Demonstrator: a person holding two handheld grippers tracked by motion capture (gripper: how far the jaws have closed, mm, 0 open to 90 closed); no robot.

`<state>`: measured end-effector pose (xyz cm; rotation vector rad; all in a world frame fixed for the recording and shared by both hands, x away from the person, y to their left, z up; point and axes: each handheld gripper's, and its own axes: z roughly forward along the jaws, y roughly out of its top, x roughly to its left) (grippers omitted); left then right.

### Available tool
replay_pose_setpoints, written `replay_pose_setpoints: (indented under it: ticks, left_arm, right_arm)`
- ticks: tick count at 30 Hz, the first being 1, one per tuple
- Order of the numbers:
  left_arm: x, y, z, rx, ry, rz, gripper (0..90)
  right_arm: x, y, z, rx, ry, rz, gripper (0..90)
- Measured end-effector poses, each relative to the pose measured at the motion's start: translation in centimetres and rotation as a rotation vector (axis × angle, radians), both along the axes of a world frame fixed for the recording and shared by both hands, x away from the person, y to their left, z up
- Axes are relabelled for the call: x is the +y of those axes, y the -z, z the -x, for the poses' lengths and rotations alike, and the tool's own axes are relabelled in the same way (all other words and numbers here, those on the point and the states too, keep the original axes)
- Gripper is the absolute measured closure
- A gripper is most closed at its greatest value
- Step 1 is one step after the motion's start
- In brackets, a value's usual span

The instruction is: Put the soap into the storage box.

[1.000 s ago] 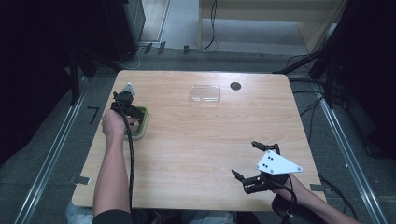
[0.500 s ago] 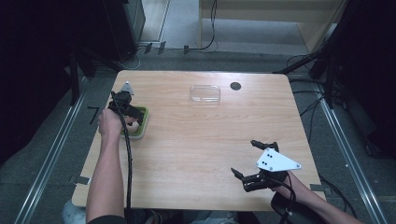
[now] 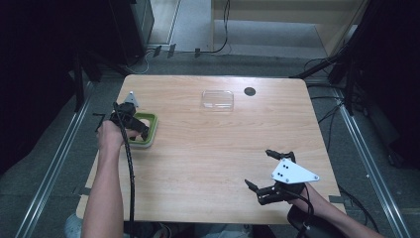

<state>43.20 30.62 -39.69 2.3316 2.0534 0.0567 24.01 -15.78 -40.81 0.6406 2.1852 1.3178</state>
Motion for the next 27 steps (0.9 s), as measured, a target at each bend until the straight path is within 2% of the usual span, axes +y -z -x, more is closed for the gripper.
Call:
replay_pose_setpoints:
  ticks: [4,8,11,14,19,27]
  left_arm:
    - [-0.1,0.1,0.5,0.004,-0.004,0.0,13.0]
    - [-0.5,0.4,1.0,0.027,0.013,0.001,13.0]
    - [-0.9,0.5,1.5,0.024,0.014,0.002,13.0]
    - [-1.3,0.6,2.1,0.039,0.028,0.004,13.0]
    - [-1.9,0.4,3.2,0.037,0.054,-0.003,12.9]
    - [-2.5,1.2,4.8,0.063,0.084,-0.007,12.7]
  right_arm:
    - [-0.2,0.0,0.2,-0.003,0.006,-0.004,0.0]
    - [-0.2,-0.1,0.3,-0.007,0.01,-0.003,0.0]
    - [-0.2,-0.2,0.5,-0.005,0.012,-0.005,0.0]
    - [-0.1,-0.3,0.7,-0.014,0.01,-0.005,0.0]
    - [0.1,-0.3,0.7,-0.014,0.007,0.003,0.0]
    - [-0.1,-0.3,0.8,-0.014,0.014,0.0,0.0]
